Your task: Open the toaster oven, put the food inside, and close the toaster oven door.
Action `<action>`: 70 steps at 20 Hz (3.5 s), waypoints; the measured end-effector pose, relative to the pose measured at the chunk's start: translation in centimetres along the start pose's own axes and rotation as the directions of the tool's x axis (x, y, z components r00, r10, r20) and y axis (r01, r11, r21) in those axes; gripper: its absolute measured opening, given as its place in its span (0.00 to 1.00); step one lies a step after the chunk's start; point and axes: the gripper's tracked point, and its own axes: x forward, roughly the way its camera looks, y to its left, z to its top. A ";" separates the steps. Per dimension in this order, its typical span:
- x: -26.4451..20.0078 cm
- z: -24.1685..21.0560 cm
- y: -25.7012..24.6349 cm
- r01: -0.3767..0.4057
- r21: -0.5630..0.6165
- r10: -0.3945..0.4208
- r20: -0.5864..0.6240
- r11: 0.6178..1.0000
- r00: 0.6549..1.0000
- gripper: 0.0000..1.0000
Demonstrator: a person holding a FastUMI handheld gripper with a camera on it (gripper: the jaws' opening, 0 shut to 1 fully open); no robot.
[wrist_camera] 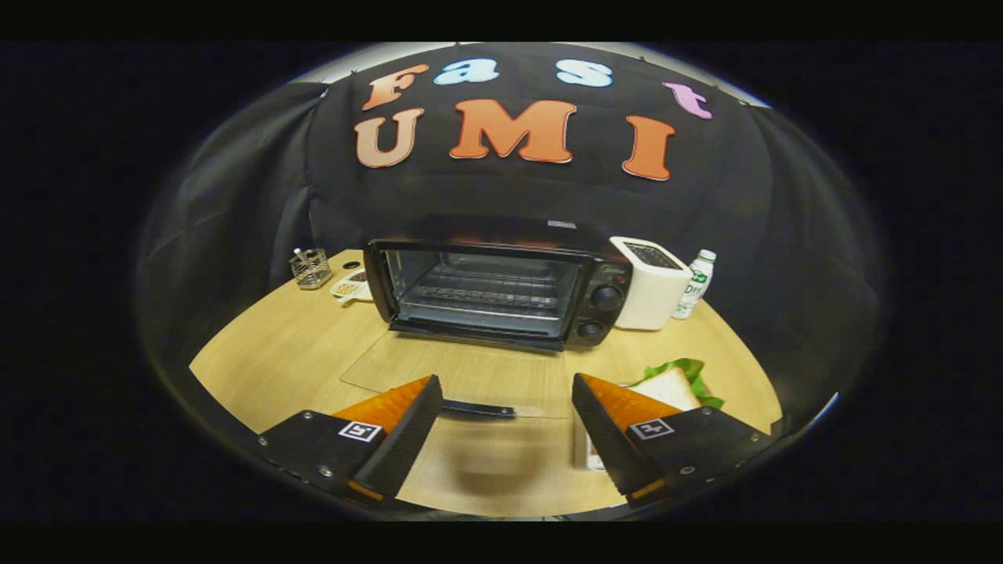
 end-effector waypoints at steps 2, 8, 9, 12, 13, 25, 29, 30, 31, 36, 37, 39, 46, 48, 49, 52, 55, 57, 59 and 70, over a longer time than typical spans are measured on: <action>-1.1 0.3 -2.5 -0.004 -0.007 0.004 -0.023 1.000 1.000 0.99; -3.6 -1.0 -9.7 -0.061 -0.092 0.045 -0.166 0.994 0.985 0.99; -3.7 -1.0 -10.9 -0.070 -0.101 0.050 -0.190 0.992 0.981 0.99; -3.6 -1.4 -14.0 -0.098 -0.113 0.066 -0.259 0.989 0.964 0.99; -3.4 -1.6 -14.6 -0.115 -0.112 0.080 -0.279 0.987 0.957 0.99; 4.0 -6.4 -16.9 -0.255 0.292 0.373 -0.489 0.922 0.788 0.99; 5.5 -8.2 -16.7 -0.255 0.388 0.439 -0.520 0.886 0.732 0.99; 5.6 -8.6 -16.3 -0.260 0.409 0.460 -0.534 0.875 0.709 0.98; 5.5 -8.9 -16.2 -0.262 0.425 0.475 -0.540 0.867 0.695 0.97; 6.1 -9.1 -15.5 -0.249 0.460 0.493 -0.547 0.852 0.677 0.76; 6.0 -8.8 -15.5 -0.252 0.468 0.500 -0.538 0.847 0.679 0.67; 5.8 -8.3 -15.4 -0.248 0.480 0.503 -0.527 0.841 0.685 0.50; 4.9 -7.2 -15.3 -0.216 0.480 0.468 -0.500 0.850 0.729 0.28; 4.3 -6.6 -15.1 -0.199 0.484 0.450 -0.485 0.852 0.750 0.25; 3.9 -6.2 -15.0 -0.193 0.485 0.443 -0.477 0.853 0.759 0.25; 3.0 -4.4 -14.8 -0.172 0.502 0.419 -0.434 0.848 0.798 0.24; 2.2 -2.7 -14.6 -0.155 0.524 0.392 -0.378 0.838 0.839 0.25; 1.9 -1.7 -14.2 -0.129 0.556 0.369 -0.345 0.821 0.863 0.24; 1.8 -0.5 -13.0 -0.123 0.611 0.365 -0.289 0.782 0.885 0.24; 8.7 3.1 -4.0 -0.202 0.917 0.269 0.109 0.345 0.957 0.24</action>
